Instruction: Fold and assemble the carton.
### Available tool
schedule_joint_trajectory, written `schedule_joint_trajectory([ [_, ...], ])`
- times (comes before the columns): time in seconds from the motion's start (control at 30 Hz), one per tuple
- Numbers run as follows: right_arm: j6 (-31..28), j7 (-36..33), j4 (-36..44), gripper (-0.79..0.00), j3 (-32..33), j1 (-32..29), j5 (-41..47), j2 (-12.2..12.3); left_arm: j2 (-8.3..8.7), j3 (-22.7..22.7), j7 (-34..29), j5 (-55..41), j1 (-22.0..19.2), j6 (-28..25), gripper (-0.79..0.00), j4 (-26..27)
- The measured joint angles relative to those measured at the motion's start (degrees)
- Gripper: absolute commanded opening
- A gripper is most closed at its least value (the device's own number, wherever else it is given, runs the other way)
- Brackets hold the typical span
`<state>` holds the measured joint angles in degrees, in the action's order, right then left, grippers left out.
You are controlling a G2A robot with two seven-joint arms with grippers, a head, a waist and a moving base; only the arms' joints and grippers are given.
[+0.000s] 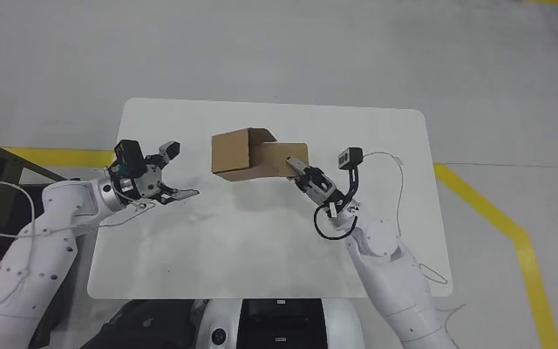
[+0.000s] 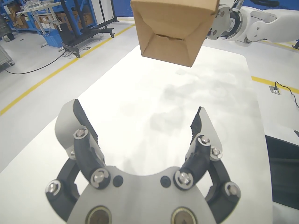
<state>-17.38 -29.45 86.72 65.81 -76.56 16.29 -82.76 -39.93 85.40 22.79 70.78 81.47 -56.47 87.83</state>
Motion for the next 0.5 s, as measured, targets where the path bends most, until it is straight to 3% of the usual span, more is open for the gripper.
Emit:
schedule_joint_trajectory([
  [0.2,-0.2,0.1,-2.2,-0.785,-0.5,-0.6,3.2,-0.1,0.34,-3.6,5.8,5.3,-1.7,-1.6,0.000,0.6],
  [0.5,-2.2,-0.7,-3.6,-0.785,-1.3,-1.4,4.9,0.0,2.56,-16.4,14.7,7.1,-9.6,-1.5,0.000,-3.9],
])
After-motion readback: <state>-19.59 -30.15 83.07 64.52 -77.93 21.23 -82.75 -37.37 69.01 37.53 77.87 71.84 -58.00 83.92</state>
